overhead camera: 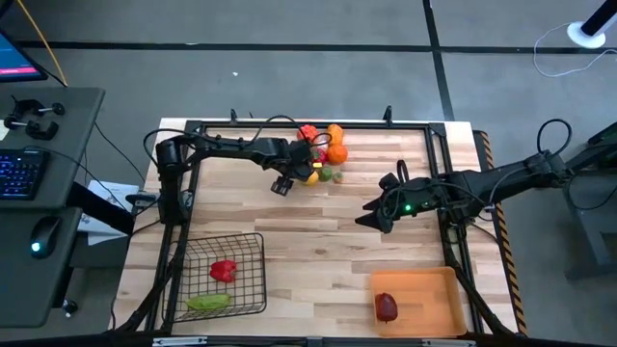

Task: Sort produce into baskets
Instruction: Put the yellow lemon into the orange bin

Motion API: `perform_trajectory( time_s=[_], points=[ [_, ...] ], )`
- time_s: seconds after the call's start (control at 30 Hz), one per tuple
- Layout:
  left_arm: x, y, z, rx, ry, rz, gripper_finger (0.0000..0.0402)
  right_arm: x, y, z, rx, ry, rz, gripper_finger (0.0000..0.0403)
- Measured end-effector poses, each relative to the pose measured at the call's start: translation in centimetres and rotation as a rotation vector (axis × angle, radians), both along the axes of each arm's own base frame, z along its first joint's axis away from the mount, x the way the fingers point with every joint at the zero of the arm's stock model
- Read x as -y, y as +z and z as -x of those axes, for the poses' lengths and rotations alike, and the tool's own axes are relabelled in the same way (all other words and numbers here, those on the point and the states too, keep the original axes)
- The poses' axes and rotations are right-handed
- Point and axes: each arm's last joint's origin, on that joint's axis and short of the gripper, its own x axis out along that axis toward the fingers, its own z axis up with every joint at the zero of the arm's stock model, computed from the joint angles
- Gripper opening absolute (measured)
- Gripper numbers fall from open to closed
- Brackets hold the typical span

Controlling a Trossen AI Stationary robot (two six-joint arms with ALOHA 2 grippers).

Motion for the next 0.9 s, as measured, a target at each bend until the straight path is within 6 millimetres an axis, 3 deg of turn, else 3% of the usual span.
perform_trajectory(
  time_s=[0.27, 0.43, 0.7, 0.9],
  points=[
    [-0.5, 3.3, 1.7, 0.068, 0.148, 0.049, 0.0268, 0.0, 0.0, 0.0, -0.001, 0.001, 0.002, 0.0387],
    [0.4, 4.6, 1.2, 0.163, 0.079, 0.080, 0.0268, 0.0, 0.0, 0.0, -0.003, 0.002, 0.008, 0.0387],
    [3.2, 2.4, -1.1, 0.104, -0.183, -0.031, 0.0268, 0.1, -0.1, 0.0, -0.007, -0.002, 0.006, 0.0387],
    [3.6, 0.7, -2.1, 0.073, -0.286, -0.092, 0.0268, 0.1, 0.0, 0.0, -0.004, -0.003, 0.004, 0.0387]
  ],
)
